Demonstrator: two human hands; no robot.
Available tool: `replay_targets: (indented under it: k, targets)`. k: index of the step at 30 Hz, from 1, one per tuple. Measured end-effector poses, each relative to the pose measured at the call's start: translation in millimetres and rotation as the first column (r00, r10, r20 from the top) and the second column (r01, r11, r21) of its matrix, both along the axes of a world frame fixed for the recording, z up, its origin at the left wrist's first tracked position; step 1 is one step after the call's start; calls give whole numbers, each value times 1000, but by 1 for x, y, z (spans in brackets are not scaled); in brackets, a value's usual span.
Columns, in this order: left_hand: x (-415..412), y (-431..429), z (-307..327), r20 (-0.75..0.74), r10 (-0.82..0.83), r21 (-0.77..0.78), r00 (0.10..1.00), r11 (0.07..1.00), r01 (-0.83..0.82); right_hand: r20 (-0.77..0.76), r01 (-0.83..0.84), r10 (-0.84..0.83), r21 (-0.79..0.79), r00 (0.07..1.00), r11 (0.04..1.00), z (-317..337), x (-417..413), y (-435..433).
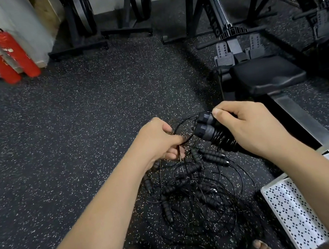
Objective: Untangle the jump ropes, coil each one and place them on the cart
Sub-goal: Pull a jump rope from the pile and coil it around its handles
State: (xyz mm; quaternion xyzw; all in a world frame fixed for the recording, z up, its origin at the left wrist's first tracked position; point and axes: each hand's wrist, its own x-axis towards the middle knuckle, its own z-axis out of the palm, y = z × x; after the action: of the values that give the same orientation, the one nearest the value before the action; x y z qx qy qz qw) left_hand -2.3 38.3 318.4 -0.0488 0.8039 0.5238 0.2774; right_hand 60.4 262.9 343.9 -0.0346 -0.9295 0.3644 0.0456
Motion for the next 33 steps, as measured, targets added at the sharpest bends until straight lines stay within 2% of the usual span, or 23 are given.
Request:
replay_targets:
  k: [6,10,12,17,21,24,26,28,33]
  targets:
    - [-2,-8,7,-206,-109,-202,973,977,66,59,33,-34,11,998,999,-3,-3,1]
    - [0,-15,22,-329,-199,-254,923,960,117,87,33,-35,18,996,999,-10,-7,4]
    - [2,-17,30,-388,-204,-199,899,971,134,110,23,-27,33,994,999,-15,-9,4]
    - [2,-21,41,-512,-39,142,858,981,130,202,-54,36,80,979,995,-24,-12,1]
    - [-4,-35,51,-497,150,412,855,907,81,325,-116,60,155,944,981,-30,-13,3]
    - [-10,-50,57,-450,248,556,858,830,51,375,-83,11,177,927,981,-34,-15,6]
    - [-15,-61,58,-453,272,596,849,800,61,378,-27,-47,188,924,982,-36,-18,11]
    - [-19,-72,57,-468,278,586,839,808,59,351,49,-113,186,929,981,-38,-21,17]
    - [-22,-98,46,-465,173,403,868,915,34,149,278,-279,32,949,960,-27,-22,30]
